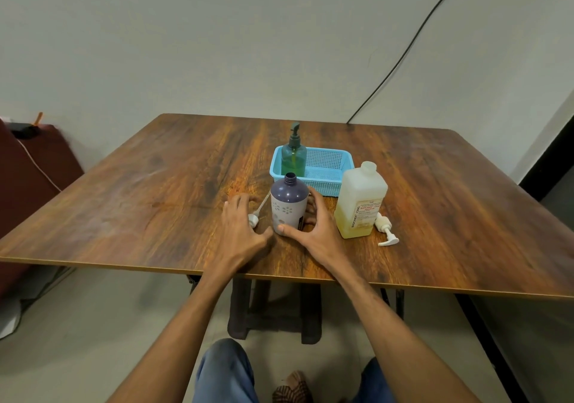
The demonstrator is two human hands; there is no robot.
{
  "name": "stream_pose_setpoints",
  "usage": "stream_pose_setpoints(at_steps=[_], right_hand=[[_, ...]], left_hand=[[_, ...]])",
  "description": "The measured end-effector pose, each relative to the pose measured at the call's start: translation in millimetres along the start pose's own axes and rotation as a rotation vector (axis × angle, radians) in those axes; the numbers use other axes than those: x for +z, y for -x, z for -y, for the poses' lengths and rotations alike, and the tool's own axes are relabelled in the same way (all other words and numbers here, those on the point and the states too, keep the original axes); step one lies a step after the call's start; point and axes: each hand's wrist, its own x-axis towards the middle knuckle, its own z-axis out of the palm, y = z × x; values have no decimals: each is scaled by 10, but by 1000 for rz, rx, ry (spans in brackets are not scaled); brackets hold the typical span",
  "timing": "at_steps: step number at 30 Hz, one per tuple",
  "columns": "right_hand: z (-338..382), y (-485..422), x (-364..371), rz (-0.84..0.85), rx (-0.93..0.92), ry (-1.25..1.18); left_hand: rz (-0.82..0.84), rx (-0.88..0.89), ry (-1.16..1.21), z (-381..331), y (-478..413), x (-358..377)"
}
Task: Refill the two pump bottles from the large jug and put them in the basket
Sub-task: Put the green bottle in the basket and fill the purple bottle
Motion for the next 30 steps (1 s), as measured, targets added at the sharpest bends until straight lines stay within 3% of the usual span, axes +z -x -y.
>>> stream_pose_setpoints(at_steps=[7, 15, 21, 24, 27, 30], right_hand=[[42, 295, -86, -132, -73, 48], [114, 550, -374, -532, -311, 205], [115, 420, -554, -789, -218, 246], [42, 301, -619, -771, -98, 191], [-41, 165, -691, -585, -8, 41], [-105, 58, -774, -483, 30, 64]], left_hand=[[13, 26, 335, -338, -32, 84], [-102, -19, 471, -563, -68, 409], [-135, 2, 538, -669, -49, 552], [-152, 3, 547, -725, -64, 600], [-160, -4, 539, -774, -75, 623], [-178, -5, 538, -777, -82, 646]])
